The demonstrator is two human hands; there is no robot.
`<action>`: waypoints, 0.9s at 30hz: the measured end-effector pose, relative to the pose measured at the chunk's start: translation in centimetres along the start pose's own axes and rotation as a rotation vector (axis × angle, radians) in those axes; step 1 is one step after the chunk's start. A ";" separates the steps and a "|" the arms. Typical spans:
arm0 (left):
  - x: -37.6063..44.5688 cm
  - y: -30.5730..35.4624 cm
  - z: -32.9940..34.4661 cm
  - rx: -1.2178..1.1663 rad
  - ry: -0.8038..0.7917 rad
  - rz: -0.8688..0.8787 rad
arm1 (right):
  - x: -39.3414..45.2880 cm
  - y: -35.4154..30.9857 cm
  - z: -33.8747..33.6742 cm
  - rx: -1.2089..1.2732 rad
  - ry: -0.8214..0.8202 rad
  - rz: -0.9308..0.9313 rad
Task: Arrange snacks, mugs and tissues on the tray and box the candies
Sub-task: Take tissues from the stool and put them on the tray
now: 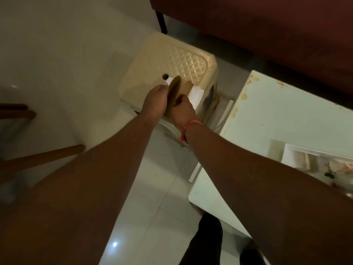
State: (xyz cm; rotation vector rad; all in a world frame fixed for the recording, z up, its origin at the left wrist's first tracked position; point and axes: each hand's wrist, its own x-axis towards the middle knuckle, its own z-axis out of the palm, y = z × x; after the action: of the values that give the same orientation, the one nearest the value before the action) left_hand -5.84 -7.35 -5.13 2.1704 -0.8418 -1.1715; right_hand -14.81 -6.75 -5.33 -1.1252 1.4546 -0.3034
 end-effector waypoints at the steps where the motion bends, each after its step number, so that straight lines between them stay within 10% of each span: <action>1: -0.1 -0.1 0.0 -0.018 0.004 0.002 | 0.0 0.1 0.1 0.015 0.008 -0.006; 11: -6.4 -0.4 5.3 -0.246 0.127 0.036 | -4.0 3.6 -4.0 0.197 0.030 -0.100; 27: -26.8 -1.0 27.6 -0.341 -0.362 -0.069 | -20.0 22.0 -23.8 0.314 0.273 0.084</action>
State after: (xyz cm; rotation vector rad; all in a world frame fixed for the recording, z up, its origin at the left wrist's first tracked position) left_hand -40.86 8.65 -4.95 1.7506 -0.6531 -1.6421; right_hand -49.11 9.54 -3.19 -0.7876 1.6204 -0.6220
